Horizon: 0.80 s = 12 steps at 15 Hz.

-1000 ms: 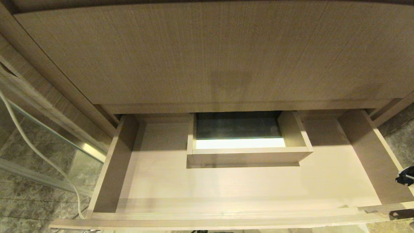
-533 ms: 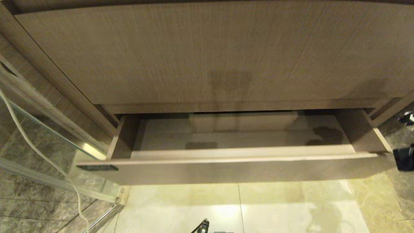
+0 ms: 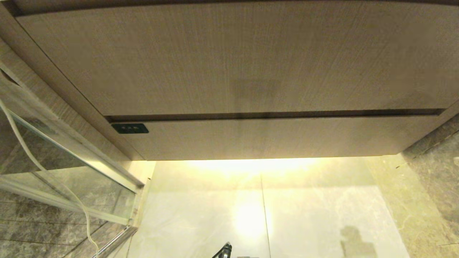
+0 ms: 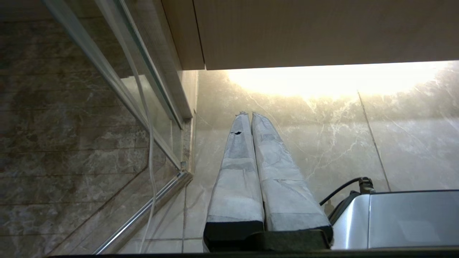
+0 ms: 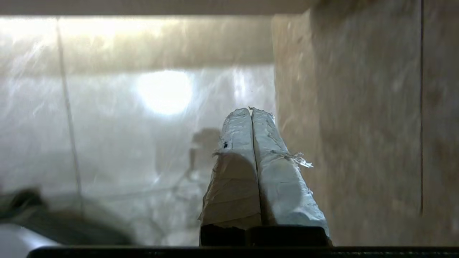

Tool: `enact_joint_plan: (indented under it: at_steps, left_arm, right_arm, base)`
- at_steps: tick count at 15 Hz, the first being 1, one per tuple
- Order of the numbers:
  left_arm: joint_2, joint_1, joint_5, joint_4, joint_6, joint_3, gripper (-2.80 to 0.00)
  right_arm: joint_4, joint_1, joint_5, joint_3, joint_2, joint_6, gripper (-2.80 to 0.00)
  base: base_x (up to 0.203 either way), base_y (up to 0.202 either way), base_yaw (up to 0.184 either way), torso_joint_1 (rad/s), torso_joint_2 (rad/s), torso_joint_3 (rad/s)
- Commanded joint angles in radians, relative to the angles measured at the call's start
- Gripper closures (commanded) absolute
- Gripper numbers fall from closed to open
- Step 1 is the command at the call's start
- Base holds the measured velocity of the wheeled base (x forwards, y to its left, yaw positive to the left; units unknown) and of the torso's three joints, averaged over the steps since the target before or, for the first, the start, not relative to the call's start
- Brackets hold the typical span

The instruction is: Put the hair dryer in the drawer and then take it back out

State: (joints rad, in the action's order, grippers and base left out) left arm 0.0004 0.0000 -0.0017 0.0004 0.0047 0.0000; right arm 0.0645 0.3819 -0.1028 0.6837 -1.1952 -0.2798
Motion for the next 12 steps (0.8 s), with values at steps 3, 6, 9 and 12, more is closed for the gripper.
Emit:
enact_joint_plan:
  at_steps: [3, 6, 9, 12]
  left_arm:
    - [0.001, 0.000, 0.000, 0.001, 0.000, 0.002, 0.00]
    - [0.001, 0.000, 0.000, 0.001, 0.000, 0.001, 0.00]
    - [0.001, 0.000, 0.000, 0.001, 0.000, 0.001, 0.00]
    - [0.001, 0.000, 0.000, 0.001, 0.000, 0.001, 0.00]
  right_arm:
    - [-0.137, -0.059, 0.000, -0.211, 0.440, 0.113, 0.00]
    - [-0.155, -0.178, 0.009, -0.433, 0.715, 0.169, 0.00]
    - [-0.161, -0.313, 0.048, -0.584, 0.940, 0.185, 0.00]
    - [-0.137, -0.363, 0.082, -0.642, 1.153, 0.203, 0.00]
  base:
    - [0.000, 0.000, 0.000, 0.000, 0.00, 0.000]
    - [0.000, 0.000, 0.000, 0.000, 0.00, 0.000]
    - [0.000, 0.000, 0.000, 0.000, 0.00, 0.000]
    - [0.000, 0.000, 0.000, 0.000, 0.00, 0.000]
